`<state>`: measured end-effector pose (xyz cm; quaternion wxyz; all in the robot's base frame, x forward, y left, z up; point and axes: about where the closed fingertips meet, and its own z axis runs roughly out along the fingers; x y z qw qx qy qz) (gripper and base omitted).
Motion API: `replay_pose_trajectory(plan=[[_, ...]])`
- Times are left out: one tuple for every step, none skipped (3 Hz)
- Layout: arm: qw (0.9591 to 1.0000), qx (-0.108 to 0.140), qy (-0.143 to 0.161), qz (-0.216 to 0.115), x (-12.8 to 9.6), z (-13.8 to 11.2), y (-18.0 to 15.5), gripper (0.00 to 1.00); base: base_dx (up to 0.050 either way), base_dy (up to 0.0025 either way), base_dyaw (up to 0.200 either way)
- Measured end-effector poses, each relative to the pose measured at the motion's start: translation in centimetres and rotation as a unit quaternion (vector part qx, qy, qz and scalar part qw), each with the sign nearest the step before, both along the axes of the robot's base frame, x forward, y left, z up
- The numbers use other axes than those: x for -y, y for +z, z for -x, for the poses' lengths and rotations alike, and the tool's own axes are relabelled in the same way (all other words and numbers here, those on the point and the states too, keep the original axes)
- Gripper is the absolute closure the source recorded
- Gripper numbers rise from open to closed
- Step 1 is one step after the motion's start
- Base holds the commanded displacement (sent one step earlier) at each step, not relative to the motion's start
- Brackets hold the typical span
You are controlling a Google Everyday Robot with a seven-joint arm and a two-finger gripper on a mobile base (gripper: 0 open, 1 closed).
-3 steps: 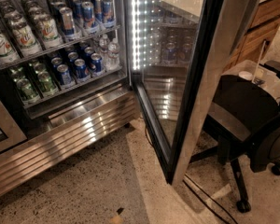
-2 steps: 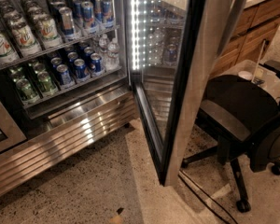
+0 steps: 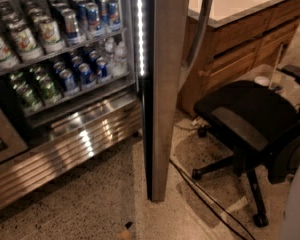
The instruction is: Close right fridge door
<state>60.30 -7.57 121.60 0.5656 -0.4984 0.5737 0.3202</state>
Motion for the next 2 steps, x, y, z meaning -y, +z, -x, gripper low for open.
replay_pose_trajectory(plan=[[1.0000, 0.000, 0.000, 0.000, 0.0, 0.0, 0.0, 1.00, 0.000, 0.00000, 0.000], [0.9944, -0.015, 0.104, -0.011, -7.0, 1.6, 0.0, 1.00, 0.000, 0.00000, 0.000]])
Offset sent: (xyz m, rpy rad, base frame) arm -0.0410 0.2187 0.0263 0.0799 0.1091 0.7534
